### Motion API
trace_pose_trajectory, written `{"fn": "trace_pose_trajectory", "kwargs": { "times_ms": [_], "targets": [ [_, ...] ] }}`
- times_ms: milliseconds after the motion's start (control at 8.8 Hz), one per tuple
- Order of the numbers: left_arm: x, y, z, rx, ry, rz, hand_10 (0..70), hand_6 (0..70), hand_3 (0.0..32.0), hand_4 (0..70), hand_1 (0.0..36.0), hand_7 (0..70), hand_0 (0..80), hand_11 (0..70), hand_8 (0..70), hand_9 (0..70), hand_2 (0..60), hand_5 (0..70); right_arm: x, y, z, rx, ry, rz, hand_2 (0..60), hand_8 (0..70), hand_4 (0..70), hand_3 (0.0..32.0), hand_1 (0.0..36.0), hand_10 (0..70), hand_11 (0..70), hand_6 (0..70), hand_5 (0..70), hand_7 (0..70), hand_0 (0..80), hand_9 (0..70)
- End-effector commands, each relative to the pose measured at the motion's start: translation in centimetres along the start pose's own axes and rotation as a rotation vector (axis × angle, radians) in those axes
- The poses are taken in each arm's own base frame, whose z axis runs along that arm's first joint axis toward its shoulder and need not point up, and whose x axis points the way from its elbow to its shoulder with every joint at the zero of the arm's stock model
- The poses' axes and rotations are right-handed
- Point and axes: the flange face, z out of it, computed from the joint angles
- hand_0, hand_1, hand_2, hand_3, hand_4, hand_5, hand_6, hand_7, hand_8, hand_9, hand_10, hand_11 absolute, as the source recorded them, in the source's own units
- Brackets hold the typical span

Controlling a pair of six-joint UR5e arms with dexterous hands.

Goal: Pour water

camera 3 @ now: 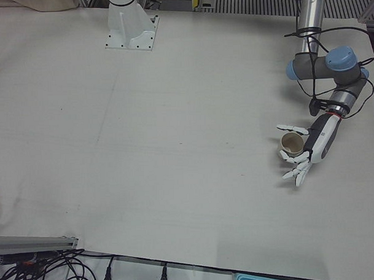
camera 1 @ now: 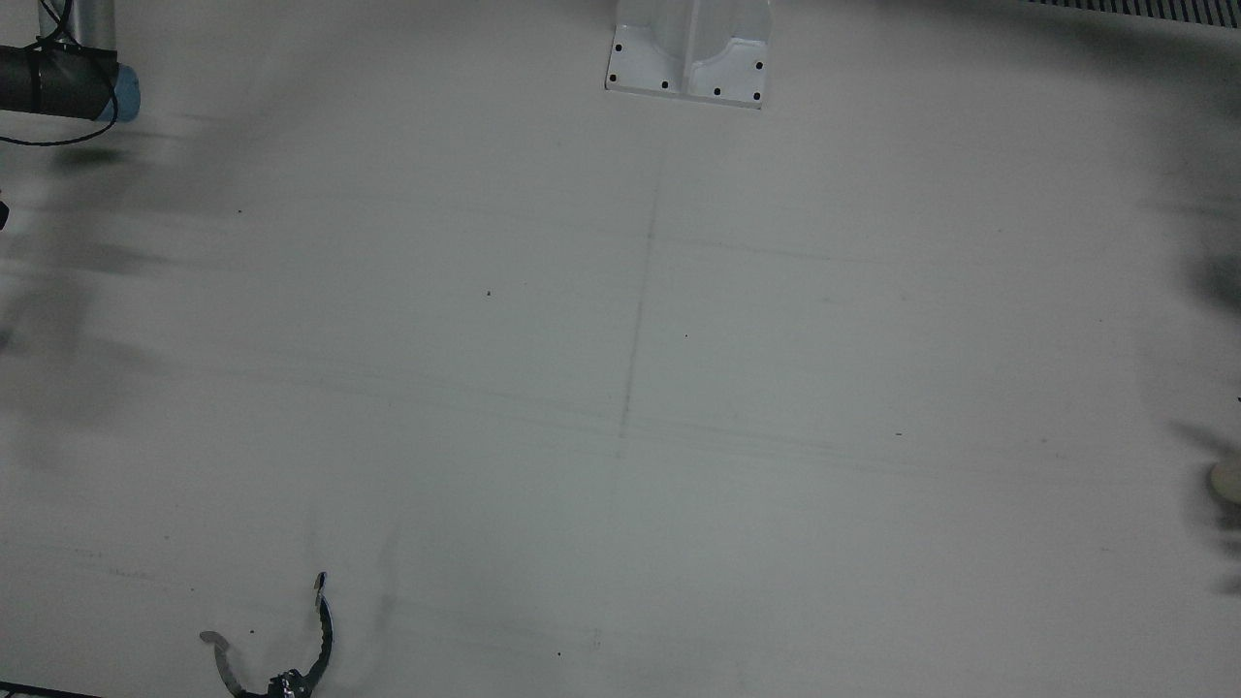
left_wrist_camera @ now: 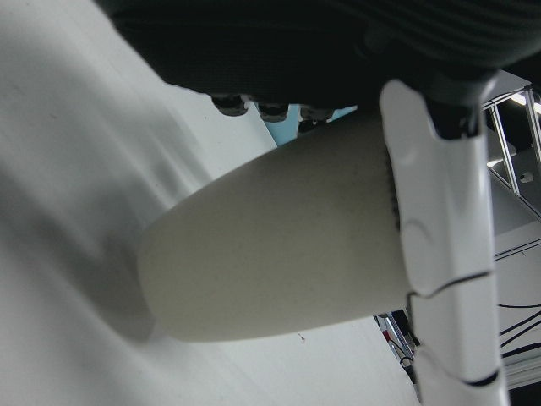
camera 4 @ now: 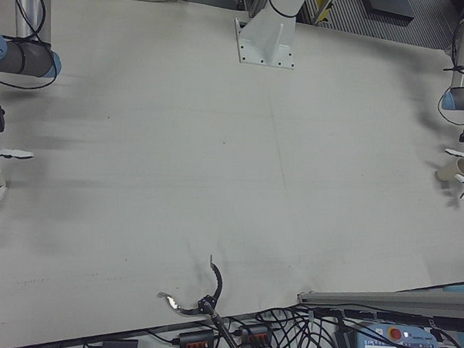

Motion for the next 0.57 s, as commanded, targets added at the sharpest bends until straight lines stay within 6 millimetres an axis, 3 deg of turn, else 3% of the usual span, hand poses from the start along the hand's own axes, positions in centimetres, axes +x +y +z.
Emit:
{"fn": "trace_pose_trajectory", "kwargs": {
  "times_ms": [0,341,455],
  "targets": [
    [-0.5,-0.7,-0.7,0.008,-0.005,0.000,0.0,11.5,0.0,38.7,13.4,12.6,54.2,0.0,1.3,1.1,0.0,0.0,-1.5,1.4,0.8,-0.033,-0.030,0.014,0.0,0.0,0.0,7.4,16.8,0.0,0.0,0.0,4.5,0.0,53.7,0.0],
    [-0.5,-0.9,-1.1,0.009,-0.003,-0.003,0.0,9.6,0.0,27.7,10.7,9.3,51.5,0.0,0.9,0.4,0.0,0.0,-2.7,3.6,1.7,-0.076,-0.056,0.021,0.0,0.0,0.0,16.4,17.9,0.0,0.0,0.0,4.8,0.0,53.8,0.0],
    [-0.7,-1.1,-2.0,0.006,0.000,-0.010,0.0,8.6,0.0,22.9,10.6,7.5,51.5,0.0,0.7,0.1,0.0,0.0,-2.8,4.3,2.2,-0.088,-0.059,0.025,0.0,0.0,0.0,18.2,18.2,0.0,0.0,0.0,4.8,0.0,53.8,0.0]
  ]
}}
